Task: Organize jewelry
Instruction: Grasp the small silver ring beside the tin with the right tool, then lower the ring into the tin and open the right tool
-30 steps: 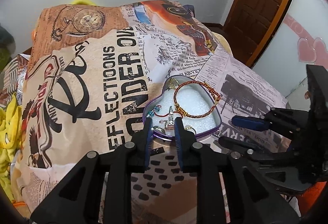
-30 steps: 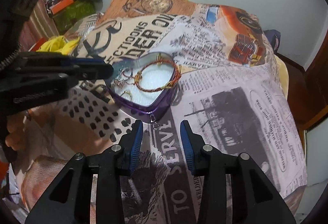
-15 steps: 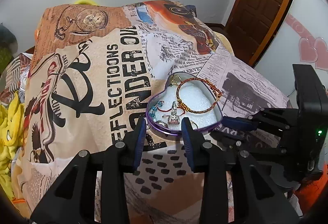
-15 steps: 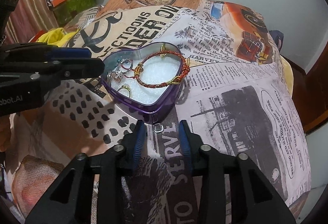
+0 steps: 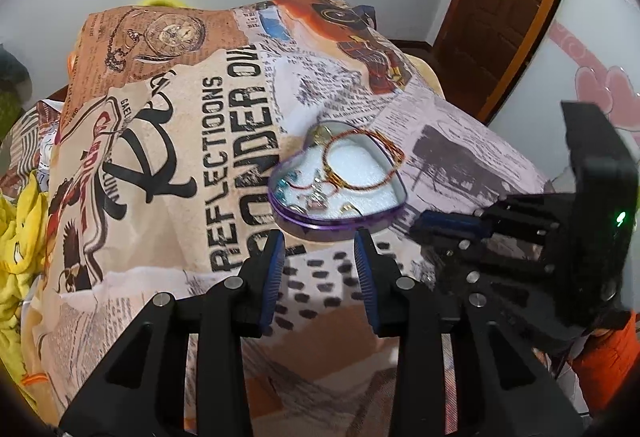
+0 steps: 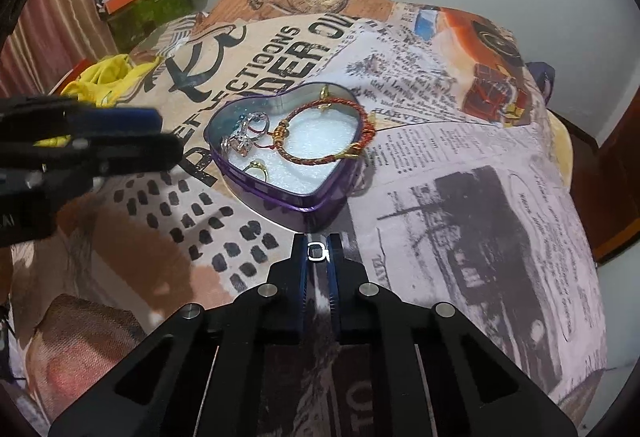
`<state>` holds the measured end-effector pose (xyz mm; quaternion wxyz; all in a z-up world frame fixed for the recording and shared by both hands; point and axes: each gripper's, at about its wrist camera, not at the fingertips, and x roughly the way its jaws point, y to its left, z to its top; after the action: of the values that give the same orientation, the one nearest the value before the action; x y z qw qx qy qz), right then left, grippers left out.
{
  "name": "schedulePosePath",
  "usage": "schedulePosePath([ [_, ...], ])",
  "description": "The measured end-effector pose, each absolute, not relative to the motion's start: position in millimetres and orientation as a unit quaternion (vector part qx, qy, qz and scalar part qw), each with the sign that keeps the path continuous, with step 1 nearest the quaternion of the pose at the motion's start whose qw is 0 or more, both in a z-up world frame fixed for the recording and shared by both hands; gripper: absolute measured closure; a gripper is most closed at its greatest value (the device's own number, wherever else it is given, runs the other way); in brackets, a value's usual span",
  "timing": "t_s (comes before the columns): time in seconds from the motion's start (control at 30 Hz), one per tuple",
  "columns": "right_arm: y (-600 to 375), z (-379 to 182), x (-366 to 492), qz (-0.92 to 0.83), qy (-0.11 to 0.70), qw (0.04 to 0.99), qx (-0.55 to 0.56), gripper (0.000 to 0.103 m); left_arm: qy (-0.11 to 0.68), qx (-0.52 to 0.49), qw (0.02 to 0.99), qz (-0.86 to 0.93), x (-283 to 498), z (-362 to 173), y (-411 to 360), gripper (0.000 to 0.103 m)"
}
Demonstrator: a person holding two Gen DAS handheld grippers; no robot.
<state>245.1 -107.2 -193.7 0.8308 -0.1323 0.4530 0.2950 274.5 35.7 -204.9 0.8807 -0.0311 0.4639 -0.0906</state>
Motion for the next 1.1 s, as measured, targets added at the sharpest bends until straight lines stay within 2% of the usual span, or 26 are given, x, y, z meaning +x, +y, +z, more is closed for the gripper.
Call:
schedulePosePath([
  [0.4,-144,-154,219,0.270,0.420,0.861,-0.097,0.095,0.479,-0.015,0.869,-0.122,252,-210,-5,0.068],
  [0.73,-156,-143,211,0.264,0.407,0.871,-0.081,0.095,0.498,0.000,0.854,-0.147,252,-228,-37,0.069],
  [0.77,-157,-143,211,0.263,0.406,0.871,-0.080,0.095,0.498,0.002,0.854,-0.147,253,-230,-39,0.069],
  [0.83,-159,-142,212,0.262,0.405,0.873,-0.079,0.095,0.501,0.007,0.853,-0.148,256,-234,-41,0.078],
  [0.97,-160,-142,212,0.262,0.402,0.874,-0.077,0.095,0.505,0.007,0.851,-0.146,262,-239,-42,0.080],
  [1.1,-160,-143,213,0.266,0.403,0.873,-0.074,0.095,0.504,0.003,0.852,-0.141,265,-243,-42,0.091],
])
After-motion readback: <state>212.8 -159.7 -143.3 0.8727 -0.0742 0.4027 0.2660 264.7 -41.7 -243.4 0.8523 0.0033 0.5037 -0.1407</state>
